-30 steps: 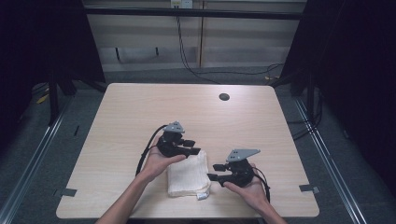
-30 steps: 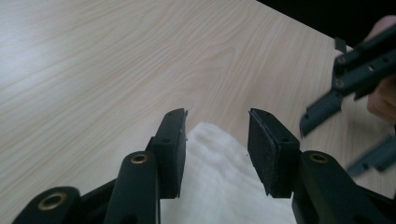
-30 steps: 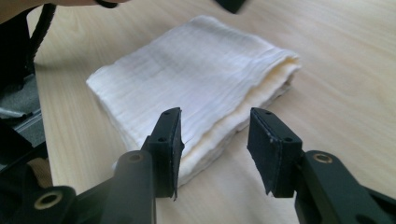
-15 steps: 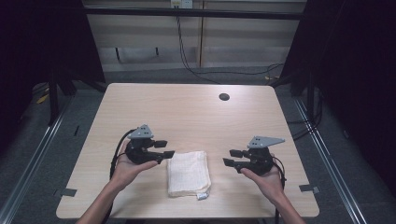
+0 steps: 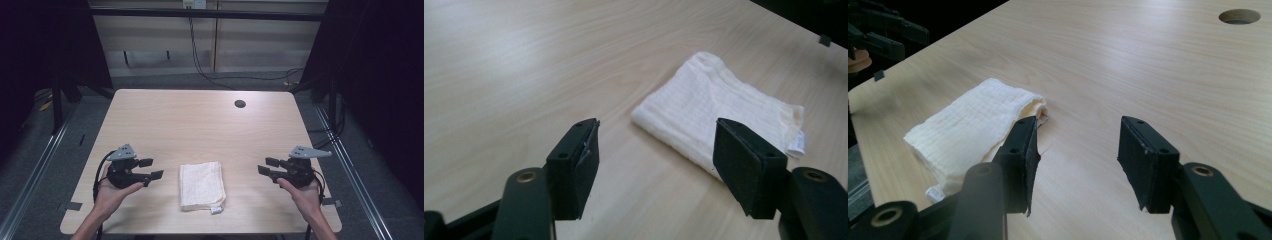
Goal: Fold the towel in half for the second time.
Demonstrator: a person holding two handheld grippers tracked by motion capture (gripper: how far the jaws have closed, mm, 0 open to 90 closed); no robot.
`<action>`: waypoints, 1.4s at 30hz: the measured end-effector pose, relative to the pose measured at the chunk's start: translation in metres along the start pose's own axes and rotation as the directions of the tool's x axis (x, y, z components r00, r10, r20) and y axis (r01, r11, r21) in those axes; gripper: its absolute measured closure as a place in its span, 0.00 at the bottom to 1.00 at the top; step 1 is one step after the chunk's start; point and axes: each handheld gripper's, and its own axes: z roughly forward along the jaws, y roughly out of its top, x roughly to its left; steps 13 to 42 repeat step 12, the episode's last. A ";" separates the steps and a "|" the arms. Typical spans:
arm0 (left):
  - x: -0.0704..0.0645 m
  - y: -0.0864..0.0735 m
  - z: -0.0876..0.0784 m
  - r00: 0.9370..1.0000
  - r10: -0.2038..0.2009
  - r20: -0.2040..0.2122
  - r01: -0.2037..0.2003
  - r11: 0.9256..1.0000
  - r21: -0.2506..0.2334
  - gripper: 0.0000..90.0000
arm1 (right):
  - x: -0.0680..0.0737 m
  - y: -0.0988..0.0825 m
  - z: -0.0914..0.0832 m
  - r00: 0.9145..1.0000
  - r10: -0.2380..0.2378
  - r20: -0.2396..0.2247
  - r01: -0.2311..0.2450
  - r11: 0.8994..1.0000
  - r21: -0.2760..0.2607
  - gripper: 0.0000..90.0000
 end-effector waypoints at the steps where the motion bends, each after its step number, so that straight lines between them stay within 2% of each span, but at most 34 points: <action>1: 0.000 -0.006 -0.005 1.000 -0.003 -0.016 0.003 1.000 0.005 0.38 | -0.001 -0.003 -0.002 1.000 -0.004 0.002 0.004 1.000 -0.001 0.55; 2: 0.000 -0.008 -0.006 1.000 -0.005 -0.025 0.006 1.000 0.007 0.37 | -0.003 -0.010 -0.006 1.000 -0.005 0.010 0.006 1.000 -0.019 0.54; 4: 0.002 -0.018 -0.012 0.999 -0.023 -0.041 0.023 1.000 0.014 0.36 | -0.005 -0.012 -0.007 1.000 0.003 0.010 -0.003 1.000 -0.024 0.54; 5: 0.004 -0.025 -0.017 0.998 -0.039 -0.059 0.039 0.999 0.003 0.33 | -0.006 -0.018 -0.009 0.999 0.016 0.028 -0.015 0.999 -0.032 0.53; 7: 0.006 -0.029 -0.019 0.997 -0.040 -0.067 0.041 0.999 0.003 0.34 | -0.007 -0.020 -0.010 0.999 0.020 0.027 -0.020 0.999 -0.033 0.52; 8: 0.008 -0.033 -0.020 0.995 -0.053 -0.083 0.054 0.999 0.005 0.34 | -0.008 -0.022 -0.010 0.999 0.017 0.034 -0.016 0.999 -0.033 0.52; 11: 0.011 -0.041 -0.018 0.994 -0.073 -0.084 0.075 0.997 0.020 0.33 | -0.012 -0.026 -0.011 0.998 0.024 0.051 -0.022 0.999 -0.043 0.49; 12: 0.011 -0.042 -0.017 0.993 -0.068 -0.092 0.070 0.997 0.026 0.34 | -0.013 -0.028 -0.011 0.998 0.023 0.060 -0.021 0.999 -0.040 0.49; 42: 0.011 -0.042 -0.017 0.993 -0.068 -0.092 0.070 0.997 0.026 0.34 | -0.013 -0.028 -0.011 0.998 0.023 0.060 -0.021 0.999 -0.040 0.49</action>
